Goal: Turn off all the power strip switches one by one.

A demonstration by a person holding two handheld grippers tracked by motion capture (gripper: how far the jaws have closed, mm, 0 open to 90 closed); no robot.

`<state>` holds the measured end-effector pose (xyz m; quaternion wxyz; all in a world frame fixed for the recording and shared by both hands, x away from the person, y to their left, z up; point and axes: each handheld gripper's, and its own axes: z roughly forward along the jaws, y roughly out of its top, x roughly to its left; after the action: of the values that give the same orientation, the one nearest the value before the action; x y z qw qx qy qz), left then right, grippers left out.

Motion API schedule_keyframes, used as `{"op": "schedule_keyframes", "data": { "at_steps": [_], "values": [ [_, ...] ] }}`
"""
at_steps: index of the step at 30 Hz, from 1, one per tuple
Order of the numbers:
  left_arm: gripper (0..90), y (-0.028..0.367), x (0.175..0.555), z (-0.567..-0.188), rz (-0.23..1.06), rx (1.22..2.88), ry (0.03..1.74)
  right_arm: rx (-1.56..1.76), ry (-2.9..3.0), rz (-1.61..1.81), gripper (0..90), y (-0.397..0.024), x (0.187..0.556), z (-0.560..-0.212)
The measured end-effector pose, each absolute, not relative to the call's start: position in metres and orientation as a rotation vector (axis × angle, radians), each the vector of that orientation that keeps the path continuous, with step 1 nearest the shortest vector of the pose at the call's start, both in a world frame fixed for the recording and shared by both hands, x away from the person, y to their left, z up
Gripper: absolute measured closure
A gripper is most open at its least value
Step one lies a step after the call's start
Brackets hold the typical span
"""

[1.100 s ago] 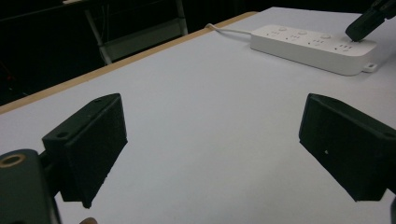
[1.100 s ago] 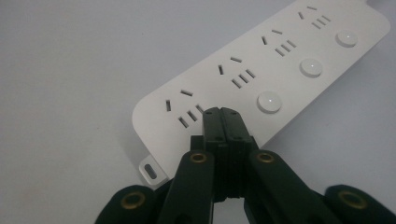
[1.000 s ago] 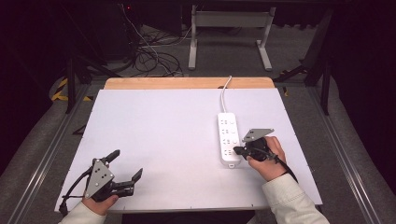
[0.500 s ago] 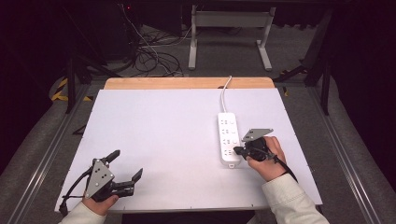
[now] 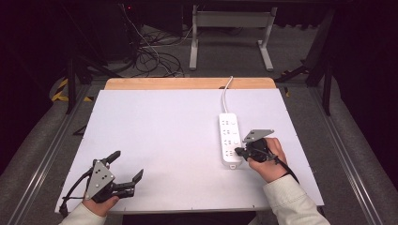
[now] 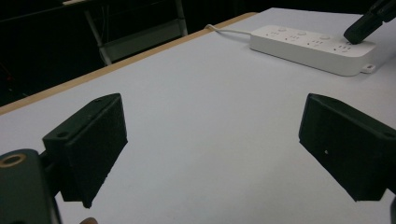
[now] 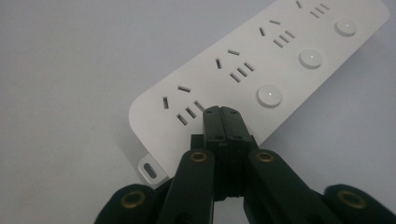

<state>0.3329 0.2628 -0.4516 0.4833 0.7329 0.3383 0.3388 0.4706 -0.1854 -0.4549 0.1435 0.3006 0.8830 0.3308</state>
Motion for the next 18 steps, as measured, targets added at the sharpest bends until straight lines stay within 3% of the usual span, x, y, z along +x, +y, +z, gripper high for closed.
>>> {"op": "schedule_keyframes", "data": {
  "at_steps": [18],
  "values": [
    [8.5,0.262,0.333,-0.452,0.822,1.785,0.823,0.804,2.393,1.200,90.0,-0.195,0.459,-0.435]
  ]
}}
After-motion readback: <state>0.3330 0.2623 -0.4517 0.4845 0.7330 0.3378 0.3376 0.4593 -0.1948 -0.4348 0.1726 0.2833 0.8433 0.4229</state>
